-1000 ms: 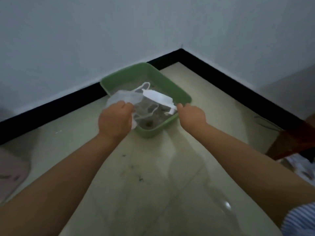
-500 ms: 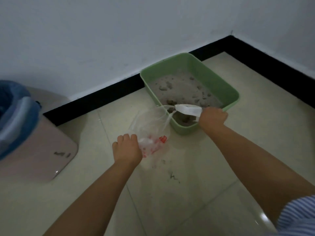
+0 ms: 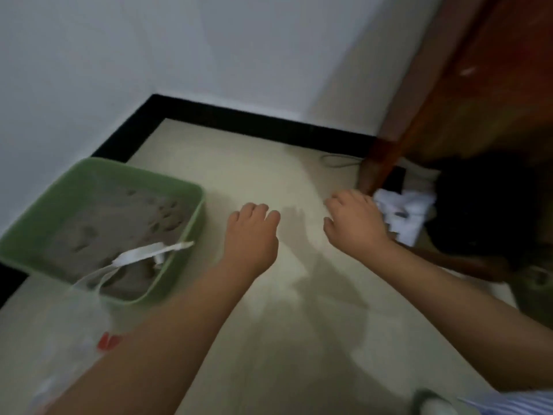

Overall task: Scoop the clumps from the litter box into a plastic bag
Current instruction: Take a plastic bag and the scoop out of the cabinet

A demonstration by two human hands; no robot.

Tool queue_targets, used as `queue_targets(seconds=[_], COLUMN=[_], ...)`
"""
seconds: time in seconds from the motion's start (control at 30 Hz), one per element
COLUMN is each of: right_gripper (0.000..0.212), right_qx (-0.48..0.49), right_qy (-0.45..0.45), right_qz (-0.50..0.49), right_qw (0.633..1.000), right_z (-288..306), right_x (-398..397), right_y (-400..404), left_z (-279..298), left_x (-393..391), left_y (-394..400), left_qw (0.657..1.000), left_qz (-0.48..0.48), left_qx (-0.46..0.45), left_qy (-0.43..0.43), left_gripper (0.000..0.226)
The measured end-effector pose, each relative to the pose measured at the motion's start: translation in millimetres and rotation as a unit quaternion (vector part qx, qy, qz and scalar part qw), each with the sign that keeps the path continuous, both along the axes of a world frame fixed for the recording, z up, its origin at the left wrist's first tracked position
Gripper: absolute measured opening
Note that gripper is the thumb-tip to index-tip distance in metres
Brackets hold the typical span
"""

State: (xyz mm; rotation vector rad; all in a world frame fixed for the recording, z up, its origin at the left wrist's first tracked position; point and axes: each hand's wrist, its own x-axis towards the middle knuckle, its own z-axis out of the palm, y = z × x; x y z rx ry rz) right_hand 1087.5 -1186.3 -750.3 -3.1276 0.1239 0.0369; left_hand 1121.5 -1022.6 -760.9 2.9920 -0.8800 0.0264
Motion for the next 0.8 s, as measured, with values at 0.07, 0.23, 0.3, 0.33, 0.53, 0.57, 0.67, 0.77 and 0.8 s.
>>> queue_targets(seconds=[0.07,0.23,0.3,0.33,0.53,0.57,0.67,0.77,0.8], right_gripper=[0.031,0.036,0.040,0.041,0.038,0.028,0.020,0.009,0.005], right_qx=[0.007,-0.056,-0.100,-0.116,-0.071,-0.044,0.027,0.158,0.206], right_qy=[-0.021,-0.065,-0.080,-0.084,-0.045,-0.031,-0.009,-0.051,-0.065], right_qz=[-0.093,-0.301,-0.368,-0.401,-0.583,-0.592,-0.588,-0.555,-0.533], right_qw=[0.995,0.950,0.921,0.905,0.808,0.804,0.808,0.815,0.818], right_z=[25.3,95.0,122.6,132.9,163.0,165.7,163.0,162.1,164.3], right_x=[-38.6,-167.5,-224.0,-251.1,-384.1,-398.7,-435.4,-468.4,-469.2], right_y=[-54.0,-151.8,-174.3,-180.8,-181.3,-179.6,-176.3,-172.6,-172.1], left_z=[11.7,57.1,78.0,90.0,145.4,151.5,158.0,158.6,159.9], left_x=[-13.7,-81.5,-113.2,-129.2,-230.6,-246.6,-291.9,-329.7,-327.3], left_y=[-54.5,-172.4,-214.5,-233.0,-313.7,-325.3,-348.2,-357.5,-357.5], left_qw=[0.996,0.965,0.949,0.941,0.903,0.897,0.875,0.877,0.885], left_qz=[-0.087,-0.255,-0.313,-0.335,-0.389,-0.383,-0.387,-0.339,-0.309], left_qx=[-0.020,-0.051,-0.042,-0.038,-0.149,-0.170,-0.193,-0.189,-0.201], left_qy=[-0.020,0.032,0.021,0.017,0.107,0.141,0.219,0.282,0.284], left_gripper=[0.034,0.034,0.040,0.041,0.044,0.045,0.050,0.049,0.042])
